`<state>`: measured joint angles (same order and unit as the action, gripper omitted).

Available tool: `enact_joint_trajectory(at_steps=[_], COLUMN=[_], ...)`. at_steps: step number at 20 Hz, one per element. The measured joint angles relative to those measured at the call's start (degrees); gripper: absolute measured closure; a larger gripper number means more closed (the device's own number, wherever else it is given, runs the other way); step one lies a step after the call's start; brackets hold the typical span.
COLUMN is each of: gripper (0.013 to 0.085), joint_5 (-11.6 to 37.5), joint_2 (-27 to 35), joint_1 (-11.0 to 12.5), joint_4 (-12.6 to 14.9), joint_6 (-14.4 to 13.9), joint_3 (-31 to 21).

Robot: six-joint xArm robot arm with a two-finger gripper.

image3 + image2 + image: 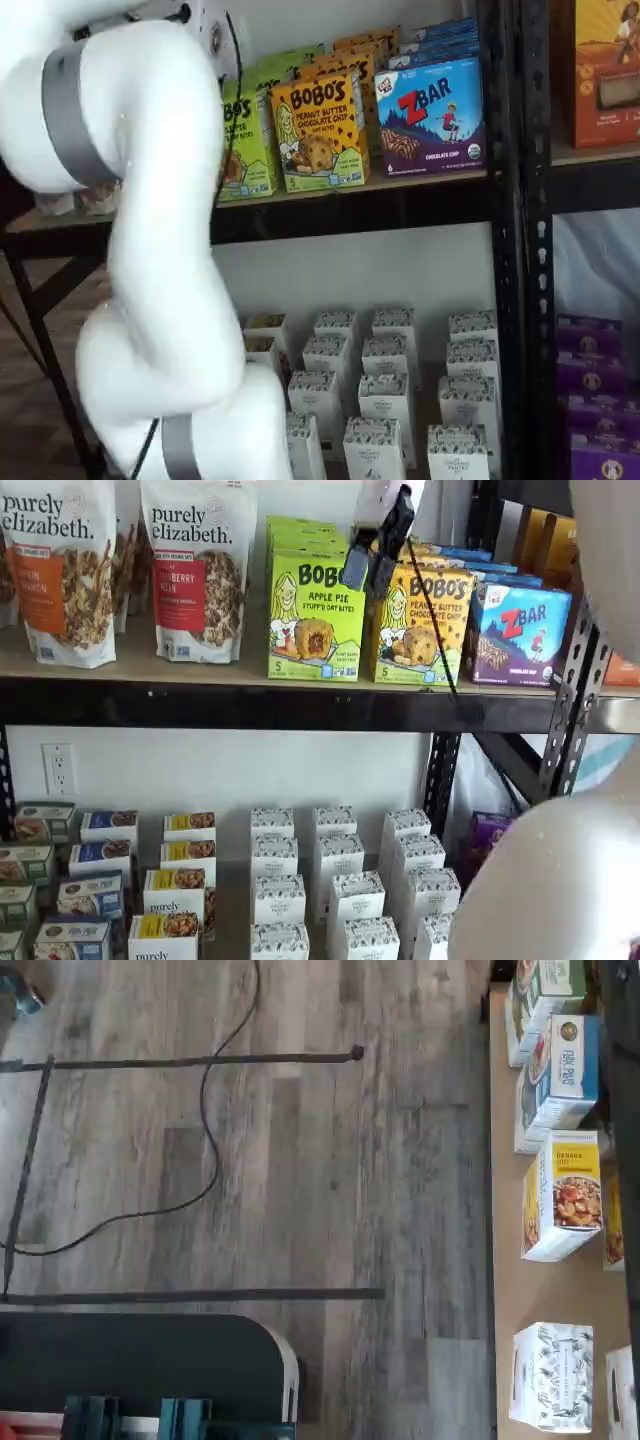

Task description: Pick the green box on the top shelf, the fourth from the left

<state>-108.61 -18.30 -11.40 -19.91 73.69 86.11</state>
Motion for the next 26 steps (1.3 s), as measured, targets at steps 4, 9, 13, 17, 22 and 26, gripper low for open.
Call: enact_joint_trajectory(at_steps=[4, 9, 13, 17, 22, 26], gripper=[0.013, 0.013, 0.013, 0.013, 0.013, 0.013], joint_5=[1.67, 4.16, 9.54, 18.5, 27.11, 31.16], joint_2=[-0.56, -1.48, -3.74, -6.38, -5.9, -3.69], joint_1=[-2.29, -2.91, -2.68, -3.15, -4.24, -4.98], joint_4=[2.27, 0.22, -2.61, -3.5, -2.37, -1.03], joint_6=[-1.53, -2.17, -1.93, -2.13, -2.94, -3.46], joint_3=[-1.08, -2.96, -5.95, -9.32, -9.84, -8.5])
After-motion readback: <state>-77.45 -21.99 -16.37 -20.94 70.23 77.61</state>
